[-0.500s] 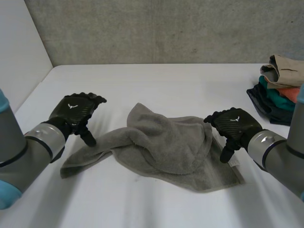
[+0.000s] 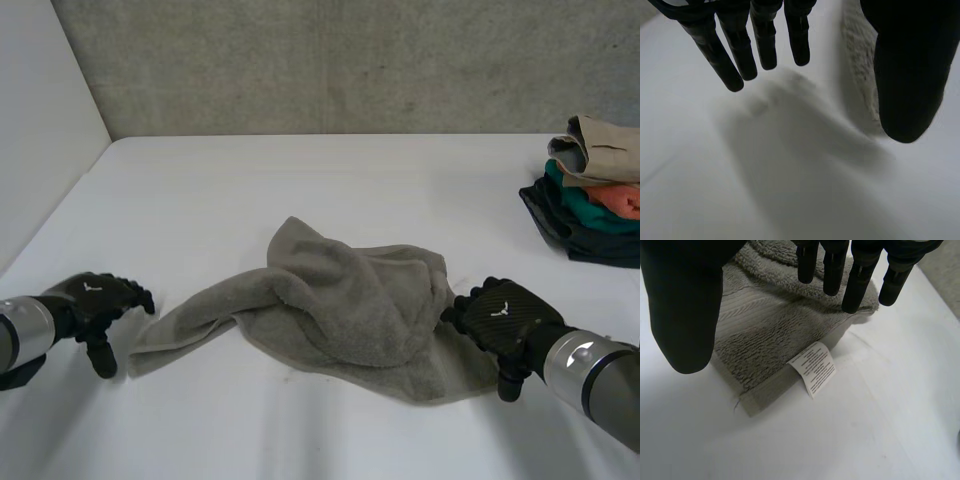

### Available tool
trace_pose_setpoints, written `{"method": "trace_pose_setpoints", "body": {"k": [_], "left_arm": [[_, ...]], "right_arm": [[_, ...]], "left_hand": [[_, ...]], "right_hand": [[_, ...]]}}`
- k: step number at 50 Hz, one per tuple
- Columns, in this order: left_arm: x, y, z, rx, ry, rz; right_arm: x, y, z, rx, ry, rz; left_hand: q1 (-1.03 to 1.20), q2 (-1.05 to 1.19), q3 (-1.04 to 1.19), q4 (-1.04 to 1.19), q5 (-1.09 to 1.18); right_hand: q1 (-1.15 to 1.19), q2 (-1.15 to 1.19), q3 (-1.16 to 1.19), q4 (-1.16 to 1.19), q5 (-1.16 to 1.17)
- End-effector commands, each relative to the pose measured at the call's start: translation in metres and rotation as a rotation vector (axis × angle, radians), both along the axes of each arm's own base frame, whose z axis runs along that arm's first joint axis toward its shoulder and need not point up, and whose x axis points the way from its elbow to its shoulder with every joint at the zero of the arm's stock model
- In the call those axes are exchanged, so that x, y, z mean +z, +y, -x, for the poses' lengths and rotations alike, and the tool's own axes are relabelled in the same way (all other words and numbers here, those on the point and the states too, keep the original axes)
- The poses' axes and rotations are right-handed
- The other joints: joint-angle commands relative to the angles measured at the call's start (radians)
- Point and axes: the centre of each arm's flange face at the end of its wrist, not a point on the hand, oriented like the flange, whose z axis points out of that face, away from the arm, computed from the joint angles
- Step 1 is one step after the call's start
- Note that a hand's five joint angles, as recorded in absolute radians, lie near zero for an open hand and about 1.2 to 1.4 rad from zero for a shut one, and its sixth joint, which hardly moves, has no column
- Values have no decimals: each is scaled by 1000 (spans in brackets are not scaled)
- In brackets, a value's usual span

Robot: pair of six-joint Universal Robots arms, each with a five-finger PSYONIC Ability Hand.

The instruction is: Fold the laundry.

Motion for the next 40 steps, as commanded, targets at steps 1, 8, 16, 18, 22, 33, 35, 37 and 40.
{"method": "trace_pose_setpoints", "body": {"k": [1,8,16,18,22,33,35,37,40], "left_arm": [[-14,-15,1,32,44,-5],[-13,-19,10,32,82,42],[-13,-17,18,11,87,55],[-12,-19,17,13,85,63],[-8,-22,16,22,85,81],[7,-20,23,23,105,123],[8,-19,25,20,112,122],[8,-18,27,17,113,121],[8,-17,29,13,116,119]], "right_arm": [[-8,-4,-3,-13,-50,47],[-15,-3,-3,-1,-59,47],[-13,-3,0,-14,-53,37],[-10,-2,1,-19,-49,33],[-7,1,5,-30,-36,-11],[-18,10,6,8,-28,-52],[-20,7,6,10,-34,-19],[-21,6,7,11,-35,-4],[-24,4,6,12,-37,16]], "left_hand": [[246,250,250,247,246],[457,461,462,458,458],[953,957,957,954,953],[1024,1028,1028,1025,1024],[1024,1028,1028,1025,1024],[1024,1028,1028,1025,1024],[1024,1028,1028,1025,1024],[1024,1028,1028,1025,1024],[1024,1028,1028,1025,1024]], "right_hand": [[136,123,-18,133,100],[192,179,38,189,156],[300,287,147,297,264],[315,302,161,312,279],[318,305,164,315,282],[292,279,138,289,256],[292,279,138,289,256],[292,279,138,289,256],[292,279,138,289,256]]}}
